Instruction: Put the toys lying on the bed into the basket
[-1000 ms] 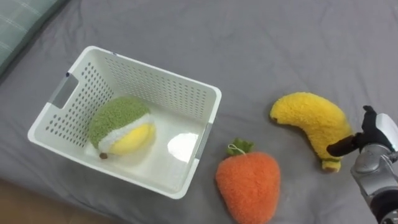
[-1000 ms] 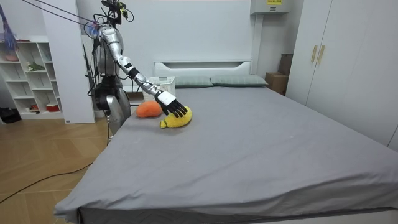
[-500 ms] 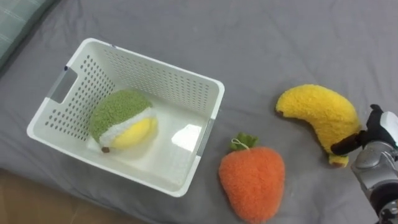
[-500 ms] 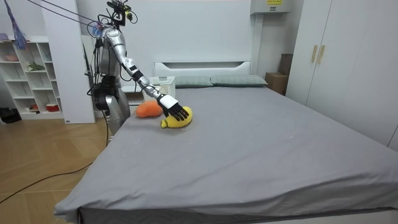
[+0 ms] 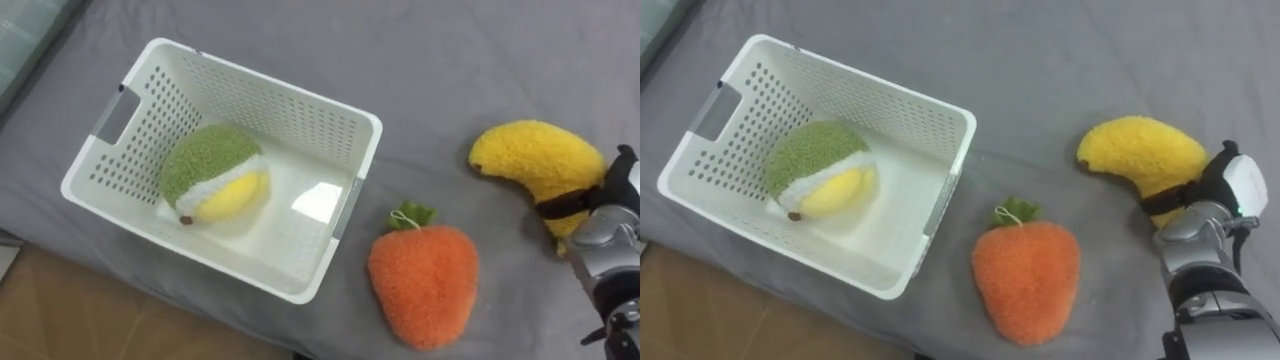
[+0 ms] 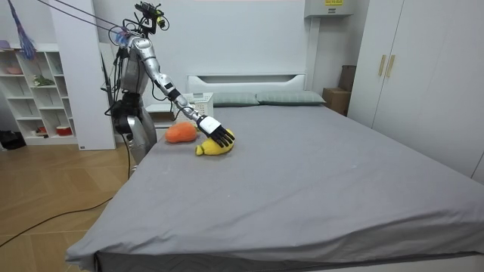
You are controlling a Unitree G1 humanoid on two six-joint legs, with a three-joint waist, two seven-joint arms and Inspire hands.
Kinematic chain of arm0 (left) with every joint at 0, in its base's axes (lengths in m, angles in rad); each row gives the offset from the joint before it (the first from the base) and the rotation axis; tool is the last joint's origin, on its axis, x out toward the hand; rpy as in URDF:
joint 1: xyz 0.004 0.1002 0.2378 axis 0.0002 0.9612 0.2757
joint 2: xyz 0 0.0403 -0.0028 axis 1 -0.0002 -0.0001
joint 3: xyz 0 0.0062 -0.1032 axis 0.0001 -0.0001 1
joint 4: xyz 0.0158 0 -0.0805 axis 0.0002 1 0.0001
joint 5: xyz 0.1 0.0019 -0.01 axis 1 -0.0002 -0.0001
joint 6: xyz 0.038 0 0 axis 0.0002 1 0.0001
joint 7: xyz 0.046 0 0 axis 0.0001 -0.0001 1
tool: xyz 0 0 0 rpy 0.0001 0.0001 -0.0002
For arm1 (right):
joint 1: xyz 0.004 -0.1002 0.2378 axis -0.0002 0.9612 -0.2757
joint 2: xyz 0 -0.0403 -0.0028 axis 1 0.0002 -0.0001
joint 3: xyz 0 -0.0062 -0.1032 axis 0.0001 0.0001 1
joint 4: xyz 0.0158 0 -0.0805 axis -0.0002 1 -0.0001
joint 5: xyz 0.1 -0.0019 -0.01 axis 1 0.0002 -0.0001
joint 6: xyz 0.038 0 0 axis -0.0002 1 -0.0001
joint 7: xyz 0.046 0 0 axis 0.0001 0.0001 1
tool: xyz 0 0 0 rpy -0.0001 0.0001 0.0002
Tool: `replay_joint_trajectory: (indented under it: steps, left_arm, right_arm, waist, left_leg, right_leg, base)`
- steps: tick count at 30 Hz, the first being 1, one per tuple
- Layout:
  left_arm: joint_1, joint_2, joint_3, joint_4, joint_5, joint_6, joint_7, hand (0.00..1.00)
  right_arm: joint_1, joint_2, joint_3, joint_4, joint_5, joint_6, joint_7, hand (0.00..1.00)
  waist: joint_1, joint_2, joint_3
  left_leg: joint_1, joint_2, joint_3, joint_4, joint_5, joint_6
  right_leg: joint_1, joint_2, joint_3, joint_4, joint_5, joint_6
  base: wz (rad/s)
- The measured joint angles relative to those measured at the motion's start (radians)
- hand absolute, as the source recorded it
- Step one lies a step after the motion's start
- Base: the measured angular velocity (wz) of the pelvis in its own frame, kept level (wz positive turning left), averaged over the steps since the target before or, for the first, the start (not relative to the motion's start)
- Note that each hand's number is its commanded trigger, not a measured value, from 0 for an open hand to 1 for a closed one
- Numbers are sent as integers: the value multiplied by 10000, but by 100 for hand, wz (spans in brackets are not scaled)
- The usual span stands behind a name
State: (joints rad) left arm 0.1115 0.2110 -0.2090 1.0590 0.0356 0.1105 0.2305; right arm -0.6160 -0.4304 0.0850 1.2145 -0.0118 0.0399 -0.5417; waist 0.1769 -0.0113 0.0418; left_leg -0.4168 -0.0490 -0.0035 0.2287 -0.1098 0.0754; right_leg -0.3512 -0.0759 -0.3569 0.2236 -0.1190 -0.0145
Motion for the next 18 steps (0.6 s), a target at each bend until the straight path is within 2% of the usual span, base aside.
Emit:
replay_joint_trajectory:
  steps: [3,6,8,12,18]
  left_arm:
    - [0,-114,-4,-55,-5,0,-40,0]
    - [0,-352,-9,-97,-26,-25,-51,0]
    - [0,-446,-45,-92,-20,-33,-52,0]
    - [4,-469,-93,-89,-25,-70,-61,0]
    - [2,-462,-115,-88,-25,-71,-88,0]
  right_arm:
    - [-207,0,-52,-90,770,-53,-137,0]
    - [-568,-80,-216,-89,1534,-88,-146,0]
    - [-704,-156,-261,-89,2132,-151,-138,100]
    - [-729,-318,-305,-71,3116,-290,123,100]
    - [-727,-381,-306,98,3764,-293,745,100]
  waist:
    - [175,91,-6]
    - [219,227,1]
    - [225,268,19]
    - [219,374,79]
    - [214,415,93]
  left_leg:
    - [-5,-6,-12,-3,12,1]
    - [-73,-21,-7,24,17,9]
    - [-95,-23,-11,50,20,11]
    - [-118,-20,-16,72,32,16]
    - [-162,-6,-19,65,63,1]
  right_leg:
    - [-9,-16,35,10,0,1]
    - [-60,-94,27,20,-1,2]
    - [-74,-98,11,37,-2,3]
    - [-131,-118,-2,145,-4,2]
    - [-182,-99,1,147,1,-20]
  base:
    - [0]
    - [0]
    - [0]
    - [0]
    - [0]
